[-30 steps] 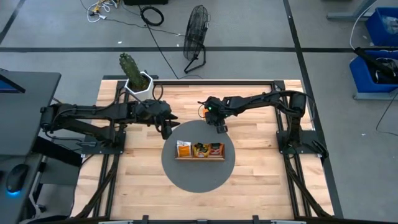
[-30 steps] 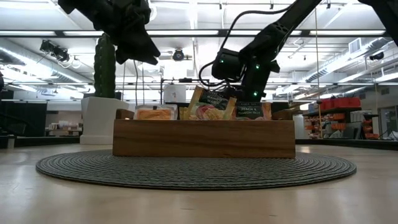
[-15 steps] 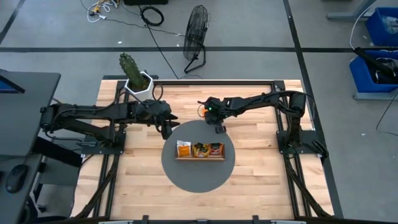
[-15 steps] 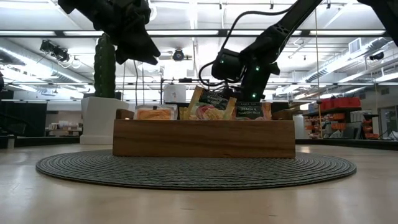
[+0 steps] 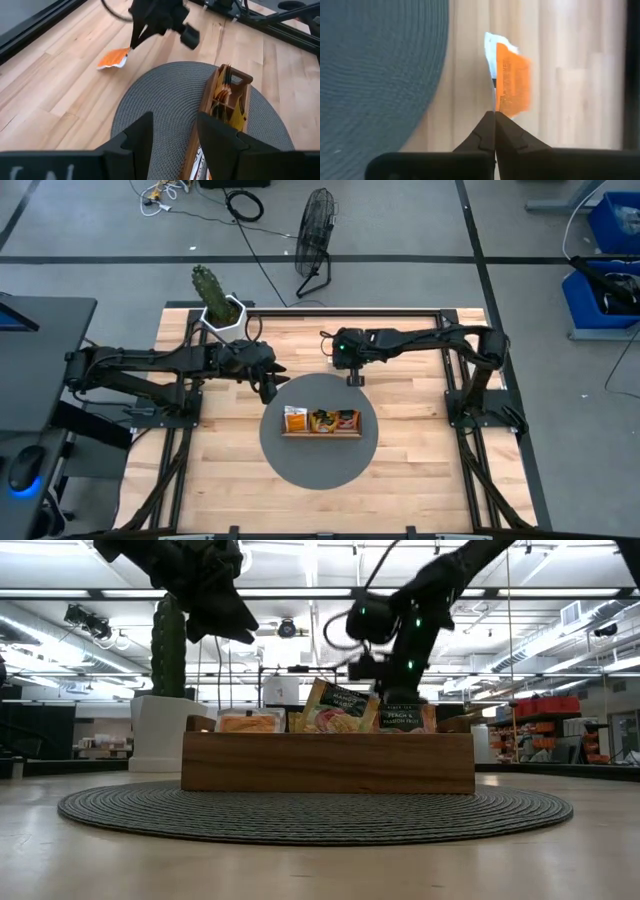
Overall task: Pick & Place Tea
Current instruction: Put the white orange tea bag into the left section of the wooden organizer
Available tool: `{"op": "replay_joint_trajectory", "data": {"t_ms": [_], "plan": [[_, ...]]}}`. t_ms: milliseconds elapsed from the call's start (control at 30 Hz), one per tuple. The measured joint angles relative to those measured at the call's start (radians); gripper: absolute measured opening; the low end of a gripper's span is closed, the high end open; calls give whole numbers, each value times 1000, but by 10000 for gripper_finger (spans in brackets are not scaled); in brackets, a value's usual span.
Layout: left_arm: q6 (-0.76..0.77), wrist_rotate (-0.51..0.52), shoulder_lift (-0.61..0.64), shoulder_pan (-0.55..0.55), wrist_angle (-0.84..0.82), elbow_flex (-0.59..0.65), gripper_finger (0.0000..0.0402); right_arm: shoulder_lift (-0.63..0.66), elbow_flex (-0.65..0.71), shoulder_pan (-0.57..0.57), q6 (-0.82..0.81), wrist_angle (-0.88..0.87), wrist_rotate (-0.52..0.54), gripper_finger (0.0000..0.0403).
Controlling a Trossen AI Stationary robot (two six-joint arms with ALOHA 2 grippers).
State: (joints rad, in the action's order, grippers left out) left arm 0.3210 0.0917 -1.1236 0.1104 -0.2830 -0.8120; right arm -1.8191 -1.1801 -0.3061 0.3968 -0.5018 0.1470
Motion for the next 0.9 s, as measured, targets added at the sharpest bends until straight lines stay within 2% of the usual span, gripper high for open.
{"op": "replay_joint_trajectory", "data": {"t_ms": [200, 433, 600, 800, 900], "plan": [[-26, 0, 0, 0, 28, 0, 156, 82, -82, 4, -108, -122, -67, 1], [-159, 0, 0, 6, 200, 0, 156, 115, -237, 36, -224, -304, -162, 0], [-223, 0, 0, 12, 271, 0, 156, 114, -368, 98, -250, -379, -167, 0], [-352, 1, 0, 28, 274, 0, 156, 114, -522, 156, -311, -450, -166, 0], [-364, 0, 0, 36, 277, 0, 156, 114, -582, 188, -331, -465, -163, 0]]}}
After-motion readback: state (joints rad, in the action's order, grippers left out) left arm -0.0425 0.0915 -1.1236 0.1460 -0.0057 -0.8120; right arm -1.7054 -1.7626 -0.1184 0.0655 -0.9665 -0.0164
